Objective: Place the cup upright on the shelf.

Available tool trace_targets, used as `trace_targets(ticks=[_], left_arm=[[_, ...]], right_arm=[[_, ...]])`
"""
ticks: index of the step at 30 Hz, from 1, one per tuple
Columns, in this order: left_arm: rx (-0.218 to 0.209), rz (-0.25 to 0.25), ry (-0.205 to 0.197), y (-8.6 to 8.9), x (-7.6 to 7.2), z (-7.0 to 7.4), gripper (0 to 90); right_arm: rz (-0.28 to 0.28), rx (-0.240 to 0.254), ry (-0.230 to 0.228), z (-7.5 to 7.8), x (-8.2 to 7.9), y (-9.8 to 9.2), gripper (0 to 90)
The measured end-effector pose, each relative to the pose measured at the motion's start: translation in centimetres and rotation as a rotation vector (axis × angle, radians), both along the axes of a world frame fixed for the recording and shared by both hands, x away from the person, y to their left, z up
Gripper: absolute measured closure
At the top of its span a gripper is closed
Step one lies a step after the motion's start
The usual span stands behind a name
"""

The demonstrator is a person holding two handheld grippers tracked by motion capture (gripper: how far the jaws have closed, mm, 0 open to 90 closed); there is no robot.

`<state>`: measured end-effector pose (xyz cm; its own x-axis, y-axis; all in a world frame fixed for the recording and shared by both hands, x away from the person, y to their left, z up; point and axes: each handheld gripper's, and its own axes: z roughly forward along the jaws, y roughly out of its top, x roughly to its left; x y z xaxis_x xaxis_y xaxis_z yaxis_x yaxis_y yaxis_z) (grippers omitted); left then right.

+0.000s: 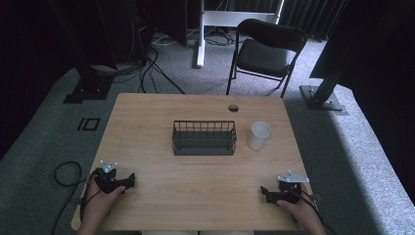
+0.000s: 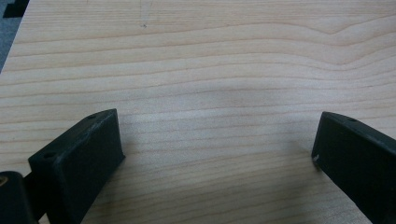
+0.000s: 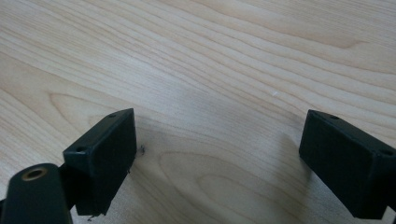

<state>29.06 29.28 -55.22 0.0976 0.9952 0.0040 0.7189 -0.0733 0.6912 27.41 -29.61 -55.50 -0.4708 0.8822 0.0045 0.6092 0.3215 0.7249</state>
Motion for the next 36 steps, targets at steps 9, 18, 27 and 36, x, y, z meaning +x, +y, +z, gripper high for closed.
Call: trace_targets(ticks=[9, 18, 27, 36], left_arm=[[0.000, 0.000, 0.000, 0.0, 0.0, 0.0, 2.0], [0.000, 0.000, 0.000, 0.0, 0.0, 0.0, 2.0], [0.000, 0.000, 0.000, 0.0, 0.0, 0.0, 2.0], [0.000, 0.000, 0.000, 0.0, 0.0, 0.0, 2.0]], right_arm=[[-0.019, 0.001, 0.000, 0.0, -0.2, 0.2, 10.8], [-0.045, 0.018, -0.019, 0.2, 0.3, 0.6, 11.6], [-0.095, 0.034, -0.057, 1.1, 1.3, 0.5, 11.6], [-0.124, 0.040, -0.070, 1.3, 2.7, 0.5, 11.6]])
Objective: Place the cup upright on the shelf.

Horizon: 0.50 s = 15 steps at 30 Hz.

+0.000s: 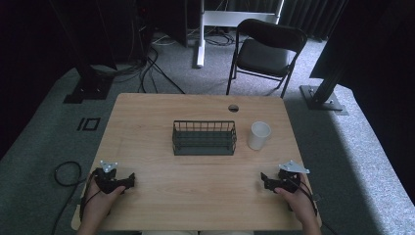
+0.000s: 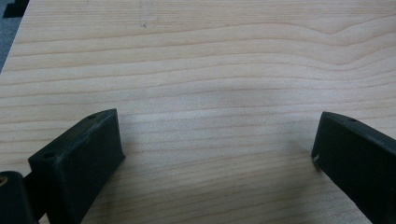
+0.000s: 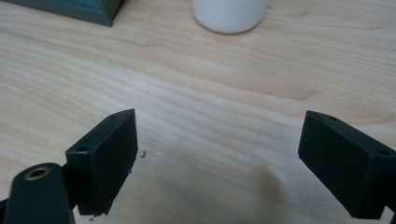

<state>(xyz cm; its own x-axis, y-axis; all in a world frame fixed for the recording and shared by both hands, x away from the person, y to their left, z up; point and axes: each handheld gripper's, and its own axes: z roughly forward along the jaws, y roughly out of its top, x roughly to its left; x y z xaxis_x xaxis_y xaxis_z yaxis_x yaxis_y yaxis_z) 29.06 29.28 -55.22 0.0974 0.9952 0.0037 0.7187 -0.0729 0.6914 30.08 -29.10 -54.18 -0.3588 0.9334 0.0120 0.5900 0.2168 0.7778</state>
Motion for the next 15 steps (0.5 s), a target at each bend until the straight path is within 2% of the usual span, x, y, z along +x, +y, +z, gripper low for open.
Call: trace_targets(ticks=[15], left_arm=[[0.000, 0.000, 0.000, 0.0, 0.0, 0.0, 2.0]], right_arm=[[-0.022, 0.006, -0.041, 0.6, 2.9, 1.1, 11.6]])
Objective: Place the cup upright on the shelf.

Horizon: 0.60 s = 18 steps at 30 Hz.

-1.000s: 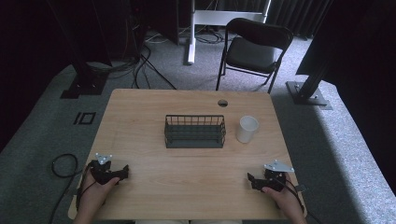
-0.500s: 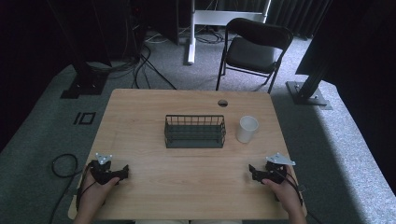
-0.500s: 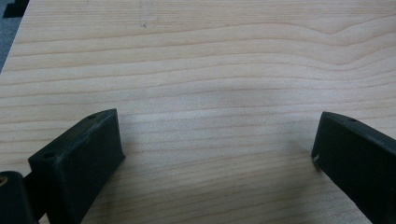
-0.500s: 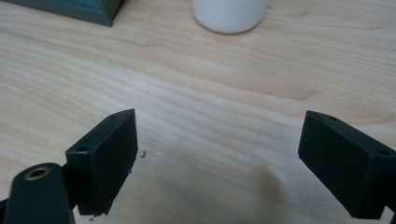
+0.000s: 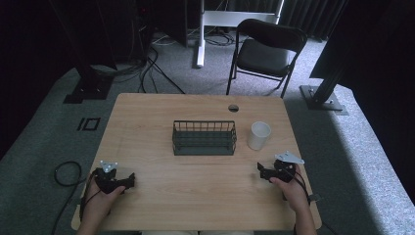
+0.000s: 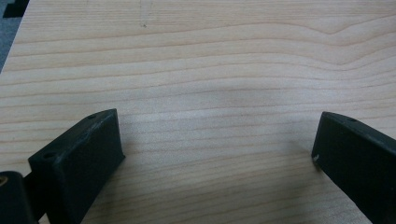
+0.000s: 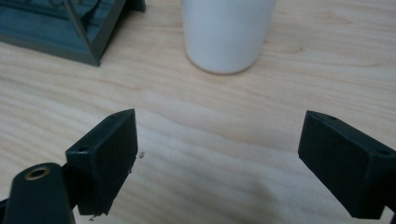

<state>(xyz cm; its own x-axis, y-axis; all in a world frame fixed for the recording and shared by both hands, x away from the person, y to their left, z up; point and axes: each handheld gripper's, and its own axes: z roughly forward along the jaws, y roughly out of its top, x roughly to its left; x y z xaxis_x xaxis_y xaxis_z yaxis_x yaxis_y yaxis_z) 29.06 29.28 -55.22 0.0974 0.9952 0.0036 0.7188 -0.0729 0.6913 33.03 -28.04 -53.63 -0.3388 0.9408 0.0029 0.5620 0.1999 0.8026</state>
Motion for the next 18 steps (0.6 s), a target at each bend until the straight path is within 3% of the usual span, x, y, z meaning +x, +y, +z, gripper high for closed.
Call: trace_targets(ticks=[11, 18], left_arm=[[0.000, 0.000, 0.000, 0.0, 0.0, 0.0, 2.0], [0.000, 0.000, 0.000, 0.0, 0.0, 0.0, 2.0]], right_arm=[[-0.048, 0.016, -0.042, 0.4, 2.1, 0.5, 11.6], [-0.047, 0.021, -0.058, 0.7, 3.3, 1.0, 11.6]])
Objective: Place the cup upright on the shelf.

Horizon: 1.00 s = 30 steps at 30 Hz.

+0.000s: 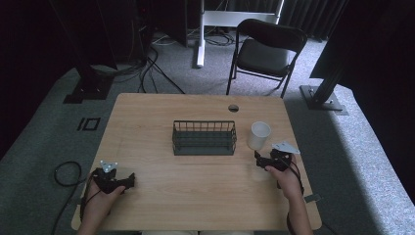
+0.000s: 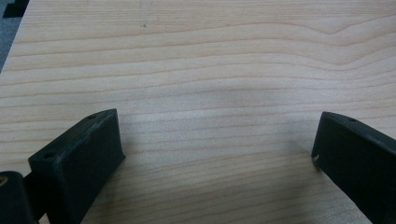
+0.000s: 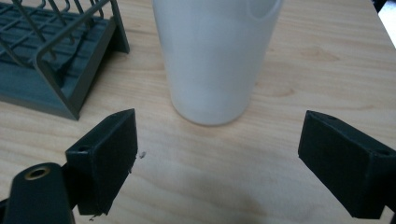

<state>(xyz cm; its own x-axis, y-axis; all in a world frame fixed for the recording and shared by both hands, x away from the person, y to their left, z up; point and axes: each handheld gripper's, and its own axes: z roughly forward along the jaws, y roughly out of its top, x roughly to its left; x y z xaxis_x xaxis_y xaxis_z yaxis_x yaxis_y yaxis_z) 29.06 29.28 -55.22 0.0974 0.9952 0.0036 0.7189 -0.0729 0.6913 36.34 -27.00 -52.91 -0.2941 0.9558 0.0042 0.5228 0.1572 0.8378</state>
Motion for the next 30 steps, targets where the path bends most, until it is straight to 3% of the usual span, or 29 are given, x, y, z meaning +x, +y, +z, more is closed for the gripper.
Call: trace_targets(ticks=[6, 20, 30], left_arm=[[0.000, 0.000, 0.000, 0.0, 0.0, 0.0, 2.1], [0.000, -0.001, 0.000, 0.0, 0.0, 0.0, 2.0], [0.000, -0.001, -0.001, 0.0, 0.0, 0.0, 2.0]], right_arm=[[-0.014, 0.027, -0.019, -0.1, 0.9, 0.3, 11.6], [-0.030, 0.037, -0.043, -0.3, 2.7, 0.7, 11.6], [-0.030, 0.066, -0.092, 0.0, 3.6, 1.2, 11.6]])
